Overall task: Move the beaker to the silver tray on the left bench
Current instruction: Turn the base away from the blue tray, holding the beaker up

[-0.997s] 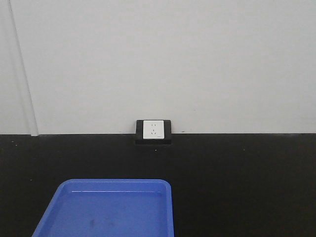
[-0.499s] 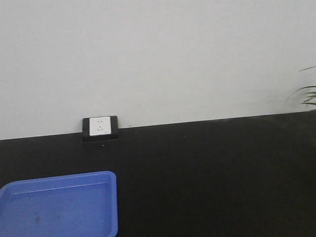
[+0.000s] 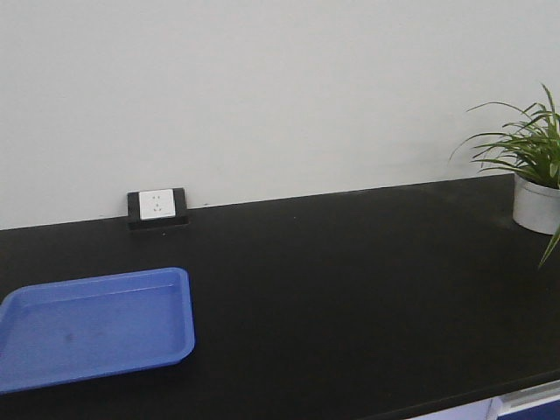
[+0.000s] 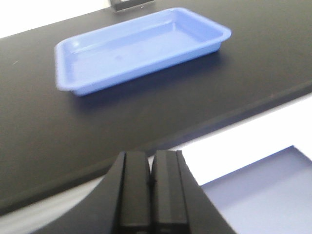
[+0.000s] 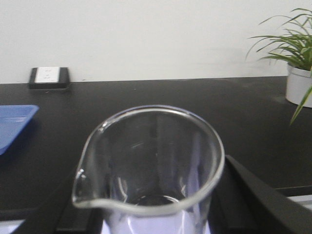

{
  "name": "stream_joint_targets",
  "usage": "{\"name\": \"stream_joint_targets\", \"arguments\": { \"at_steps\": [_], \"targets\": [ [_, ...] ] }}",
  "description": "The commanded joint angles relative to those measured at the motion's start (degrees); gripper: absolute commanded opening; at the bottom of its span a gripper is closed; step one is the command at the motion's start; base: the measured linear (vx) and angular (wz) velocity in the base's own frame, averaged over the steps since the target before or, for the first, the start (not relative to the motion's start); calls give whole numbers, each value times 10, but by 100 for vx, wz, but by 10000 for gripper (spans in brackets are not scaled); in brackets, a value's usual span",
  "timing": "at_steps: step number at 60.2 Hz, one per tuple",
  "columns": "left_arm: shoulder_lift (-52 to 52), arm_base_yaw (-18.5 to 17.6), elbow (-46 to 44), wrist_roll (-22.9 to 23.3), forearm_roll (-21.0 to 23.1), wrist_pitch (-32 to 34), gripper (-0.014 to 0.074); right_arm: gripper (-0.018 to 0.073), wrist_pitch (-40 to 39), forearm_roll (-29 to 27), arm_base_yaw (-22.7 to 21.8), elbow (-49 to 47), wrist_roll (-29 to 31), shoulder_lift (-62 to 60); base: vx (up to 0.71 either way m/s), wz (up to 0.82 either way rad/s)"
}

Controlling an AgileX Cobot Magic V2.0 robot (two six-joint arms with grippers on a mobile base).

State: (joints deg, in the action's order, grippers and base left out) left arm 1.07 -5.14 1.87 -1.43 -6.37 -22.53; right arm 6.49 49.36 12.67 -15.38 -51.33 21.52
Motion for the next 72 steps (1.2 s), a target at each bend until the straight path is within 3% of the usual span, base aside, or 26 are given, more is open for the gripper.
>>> {"name": "stream_joint_targets", "arguments": {
  "at_steps": [1, 72],
  "targets": [
    [4, -4, 11, 1, 2, 48, 1, -11, -28, 11, -4, -18, 2, 3, -35, 26],
    [4, -4, 11, 1, 2, 48, 1, -11, -28, 11, -4, -18, 2, 3, -31, 49]
  ]
}}
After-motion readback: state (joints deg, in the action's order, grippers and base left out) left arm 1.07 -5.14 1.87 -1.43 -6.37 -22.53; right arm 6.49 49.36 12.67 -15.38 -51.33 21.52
